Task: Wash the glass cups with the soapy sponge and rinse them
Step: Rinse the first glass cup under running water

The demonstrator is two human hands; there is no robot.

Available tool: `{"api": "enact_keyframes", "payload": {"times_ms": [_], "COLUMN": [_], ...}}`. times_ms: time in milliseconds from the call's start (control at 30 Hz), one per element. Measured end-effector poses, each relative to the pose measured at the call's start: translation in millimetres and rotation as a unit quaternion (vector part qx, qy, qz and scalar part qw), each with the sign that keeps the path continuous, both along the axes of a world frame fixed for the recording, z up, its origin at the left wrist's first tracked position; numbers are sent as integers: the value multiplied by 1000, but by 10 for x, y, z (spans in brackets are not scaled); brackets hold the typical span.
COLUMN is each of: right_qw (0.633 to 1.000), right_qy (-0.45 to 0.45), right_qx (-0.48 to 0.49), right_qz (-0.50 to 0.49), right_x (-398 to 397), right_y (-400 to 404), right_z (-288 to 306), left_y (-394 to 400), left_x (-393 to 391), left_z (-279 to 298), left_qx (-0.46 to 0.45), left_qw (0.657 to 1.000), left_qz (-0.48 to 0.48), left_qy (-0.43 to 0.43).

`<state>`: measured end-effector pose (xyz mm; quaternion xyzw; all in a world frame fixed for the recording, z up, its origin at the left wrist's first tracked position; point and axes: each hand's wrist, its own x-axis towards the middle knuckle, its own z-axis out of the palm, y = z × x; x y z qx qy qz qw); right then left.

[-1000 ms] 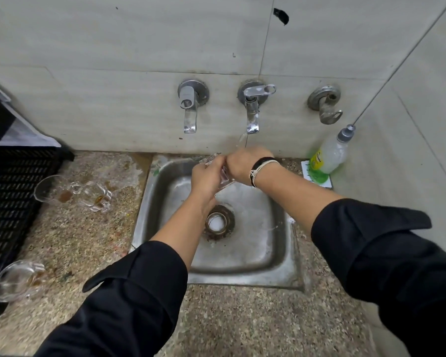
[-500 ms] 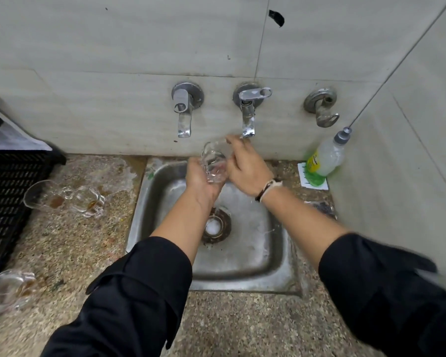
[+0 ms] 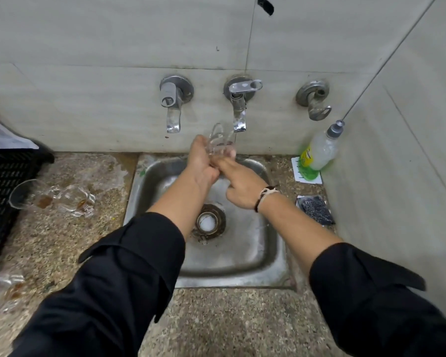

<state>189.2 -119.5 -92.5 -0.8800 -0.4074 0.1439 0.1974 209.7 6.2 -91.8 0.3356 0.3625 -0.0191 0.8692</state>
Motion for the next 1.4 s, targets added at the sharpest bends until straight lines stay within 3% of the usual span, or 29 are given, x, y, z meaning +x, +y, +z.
{"api": "enact_keyframes", "payload": {"times_ms": [133,167,200,267,333,400,467,533,633,733,800,933,1033,1133,1200,1267,1333,1400], "right_qw": [971,971,980,993,971,969,995,990,946,873,843,826,824,808,832,889,963,996], "right_qy": [-171,-171,-132,29,169,197,94,-82,-232,-384,-417,-426,-408,-458,-458,-409,-248,-44], "right_qx": [-164,-168,-146,-28,73,90,13,-115,-184,-183,-149,-149,-153,-122,-112,-102,-98,-20], "right_qz": [24,-1,-33,-108,-153,-122,-40,28,129,240,304,338,362,350,291,180,44,-79], "right_x": [174,158,94,-114,-279,-319,-157,73,355,504,569,638,620,688,680,560,334,45], "right_y": [-265,-227,-133,135,316,275,47,-170,-314,-346,-397,-362,-334,-266,-193,-126,-32,143], "right_z": [119,106,96,42,28,-46,-99,-100,95,245,236,250,267,276,298,285,197,115], "left_y": [146,101,43,-43,-58,-62,-38,16,97,206,267,340,364,234,154,148,141,73], "left_x": [-27,-12,3,9,-15,-50,-61,-106,-185,-179,-158,-152,-174,-209,-161,-71,40,81], "left_z": [-96,-105,-89,-79,-149,-211,-243,-237,-245,-163,-68,6,13,28,10,8,50,93], "left_qx": [-59,-63,-57,-41,-51,-93,-107,-129,-91,-9,52,135,115,45,-30,-86,-95,-66], "left_qw": [997,997,997,998,997,993,992,990,989,978,964,934,930,960,988,996,995,993], "left_qz": [41,49,51,47,55,58,47,4,-99,-203,-259,-325,-346,-273,-147,-30,45,98], "left_qy": [8,2,-2,-11,-31,-49,-47,-56,-66,-47,-1,52,54,45,30,8,4,-8]}}
